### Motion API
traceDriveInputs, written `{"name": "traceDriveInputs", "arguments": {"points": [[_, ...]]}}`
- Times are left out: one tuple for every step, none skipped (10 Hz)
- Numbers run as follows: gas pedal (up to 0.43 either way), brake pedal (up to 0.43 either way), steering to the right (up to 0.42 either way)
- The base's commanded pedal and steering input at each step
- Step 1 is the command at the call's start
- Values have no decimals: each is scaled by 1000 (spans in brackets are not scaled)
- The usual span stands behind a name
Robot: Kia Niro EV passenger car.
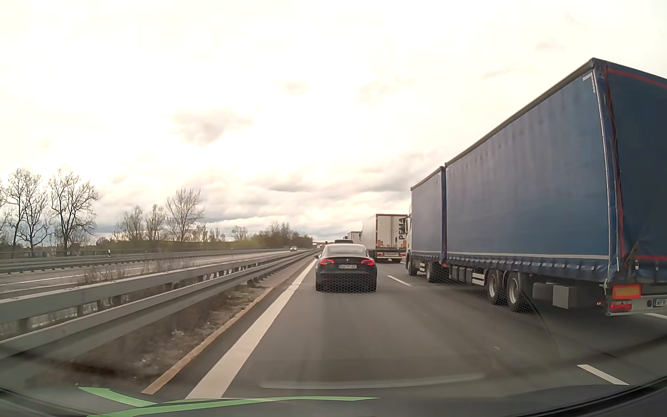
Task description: Follow the waypoints while adhering to traffic rules and regulations
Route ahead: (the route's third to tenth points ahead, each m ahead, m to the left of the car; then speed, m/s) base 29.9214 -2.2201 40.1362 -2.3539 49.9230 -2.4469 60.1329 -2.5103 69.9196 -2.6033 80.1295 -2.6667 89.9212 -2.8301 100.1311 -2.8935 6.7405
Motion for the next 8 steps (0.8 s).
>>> {"name": "traceDriveInputs", "arguments": {"points": [[79,0,-1],[79,0,-1],[79,0,-1],[79,0,-1],[79,0,-2],[79,0,-2],[79,0,-2],[79,0,-3]]}}
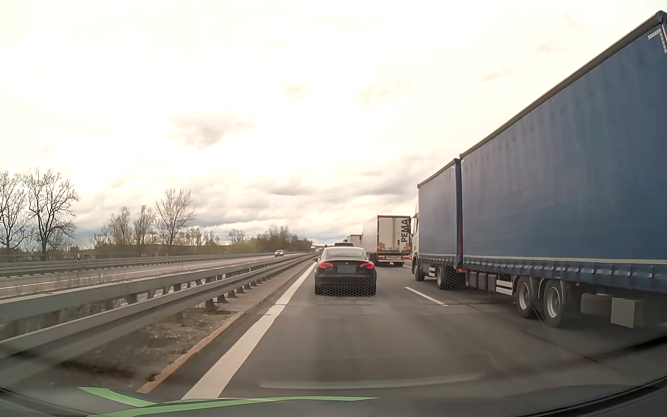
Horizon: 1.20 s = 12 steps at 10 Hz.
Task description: Follow the waypoints while adhering to traffic rules and regulations
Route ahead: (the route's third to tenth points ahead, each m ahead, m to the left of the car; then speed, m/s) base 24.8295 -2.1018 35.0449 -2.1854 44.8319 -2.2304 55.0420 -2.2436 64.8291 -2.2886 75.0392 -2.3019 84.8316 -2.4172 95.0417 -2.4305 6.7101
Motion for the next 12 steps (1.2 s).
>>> {"name": "traceDriveInputs", "arguments": {"points": [[87,0,-4],[87,0,-5],[87,0,-5],[87,0,-5],[87,0,-5],[98,0,-5],[98,0,-6],[98,0,-6],[98,0,-6],[110,0,-6],[110,0,-6],[110,0,-5]]}}
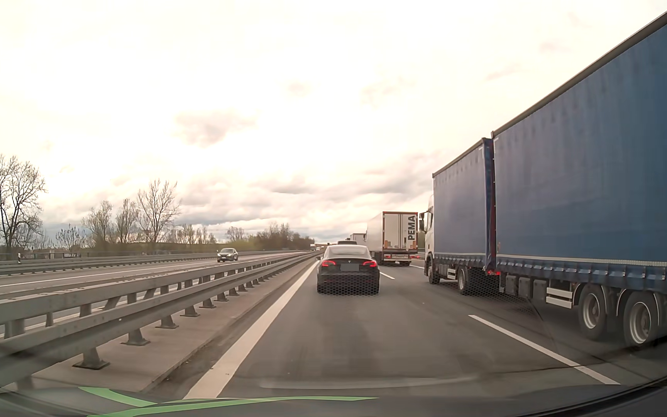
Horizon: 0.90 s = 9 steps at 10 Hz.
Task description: Follow the waypoints while adhering to traffic rules and regulations
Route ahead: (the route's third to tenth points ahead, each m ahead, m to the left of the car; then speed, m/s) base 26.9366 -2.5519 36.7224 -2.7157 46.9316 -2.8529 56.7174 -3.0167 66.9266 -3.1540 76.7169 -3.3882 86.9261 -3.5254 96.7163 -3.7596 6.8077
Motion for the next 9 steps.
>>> {"name": "traceDriveInputs", "arguments": {"points": [[110,0,-5],[110,0,-5],[118,0,-5],[118,0,-5],[118,0,-5],[118,0,-4],[118,0,-4],[118,0,-4],[118,0,-4]]}}
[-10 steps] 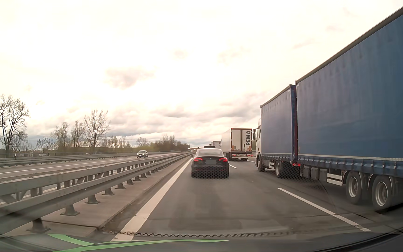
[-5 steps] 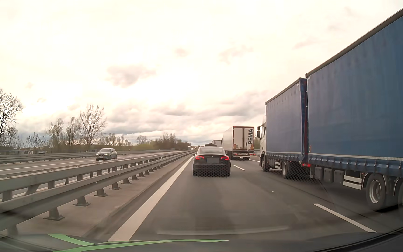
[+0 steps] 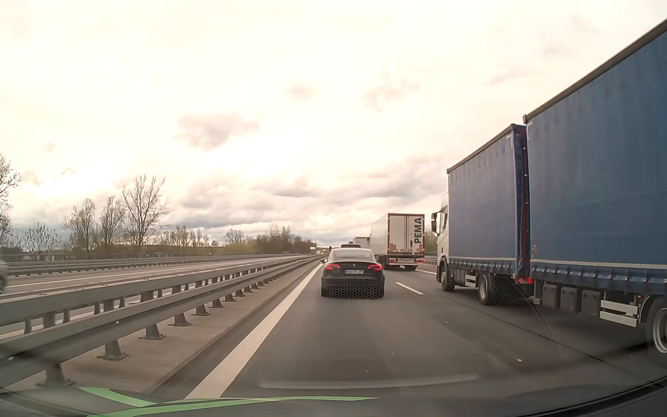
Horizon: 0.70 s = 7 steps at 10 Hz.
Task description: Follow the waypoints while adhering to traffic rules and regulations
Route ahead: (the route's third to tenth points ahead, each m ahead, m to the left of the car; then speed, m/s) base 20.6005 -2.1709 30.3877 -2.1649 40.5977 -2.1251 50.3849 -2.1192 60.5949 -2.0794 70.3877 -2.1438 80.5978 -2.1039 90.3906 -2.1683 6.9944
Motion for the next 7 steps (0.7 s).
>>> {"name": "traceDriveInputs", "arguments": {"points": [[118,0,-3],[118,0,-2],[118,0,-3],[118,0,-2],[118,0,-2],[110,0,-2],[110,0,-2]]}}
